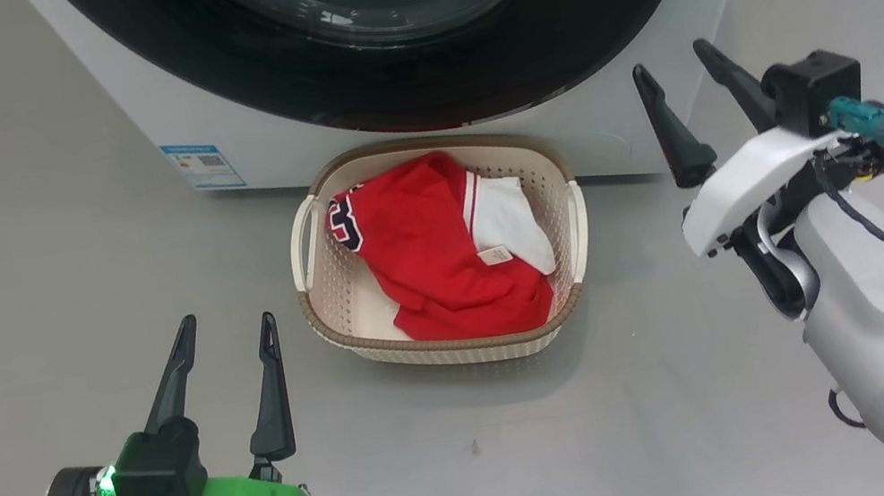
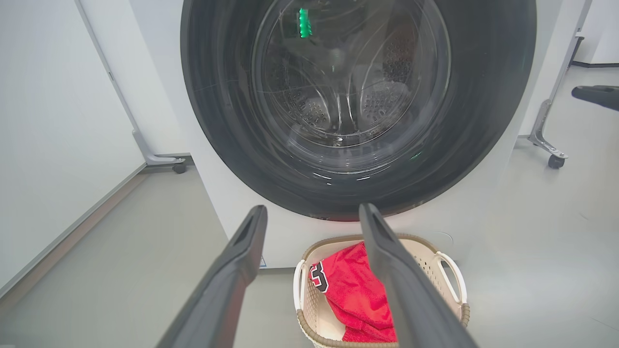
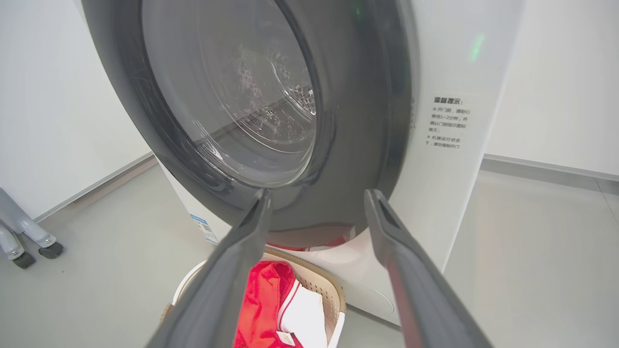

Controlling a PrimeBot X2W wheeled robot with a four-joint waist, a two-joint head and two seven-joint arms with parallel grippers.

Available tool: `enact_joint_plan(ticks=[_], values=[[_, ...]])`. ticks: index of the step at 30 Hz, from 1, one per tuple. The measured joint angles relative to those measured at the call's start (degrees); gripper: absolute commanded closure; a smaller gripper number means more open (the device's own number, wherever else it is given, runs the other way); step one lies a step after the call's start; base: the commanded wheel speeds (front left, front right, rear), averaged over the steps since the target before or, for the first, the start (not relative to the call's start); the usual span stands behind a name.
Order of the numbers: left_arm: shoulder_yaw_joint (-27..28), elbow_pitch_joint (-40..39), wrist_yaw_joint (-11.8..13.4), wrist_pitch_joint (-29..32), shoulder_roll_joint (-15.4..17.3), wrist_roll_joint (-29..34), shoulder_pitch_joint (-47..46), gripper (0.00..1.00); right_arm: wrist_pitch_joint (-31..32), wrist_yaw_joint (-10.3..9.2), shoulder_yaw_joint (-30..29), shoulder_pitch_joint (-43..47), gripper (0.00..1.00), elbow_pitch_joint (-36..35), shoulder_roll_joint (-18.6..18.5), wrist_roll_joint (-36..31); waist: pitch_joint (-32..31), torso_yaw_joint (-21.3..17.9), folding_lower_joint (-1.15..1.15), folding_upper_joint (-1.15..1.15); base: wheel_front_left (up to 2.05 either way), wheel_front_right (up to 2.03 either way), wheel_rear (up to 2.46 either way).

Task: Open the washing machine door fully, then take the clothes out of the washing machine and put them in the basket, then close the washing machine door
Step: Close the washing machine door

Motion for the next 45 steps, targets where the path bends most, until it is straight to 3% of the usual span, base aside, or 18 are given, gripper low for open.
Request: enact_joint_plan(ticks=[17, 28, 45], values=[[-0.4, 1.1, 0.0, 1.2, 1.5, 0.0, 5.0, 0.00, 0.0, -3.57, -3.9, 16.2, 0.00, -6.1, 0.6, 0.4, -7.7, -8.2, 0.00, 0.00, 0.00, 0.00, 0.00], [-0.2, 0.9, 0.0, 2.1, 2.1, -0.2, 7.9, 0.00, 0.0, -4.71, -4.5, 24.4, 0.00, -11.2, 1.2, 0.4, -11.9, -12.4, 0.00, 0.00, 0.00, 0.00, 0.00], [-0.1, -1.6, 0.3, 4.1, 2.8, -0.2, 10.1, 0.00, 0.0, -7.23, -5.6, 33.6, 0.00, -20.0, 0.8, -0.3, -14.8, -16.1, 0.00, 0.00, 0.00, 0.00, 0.00]])
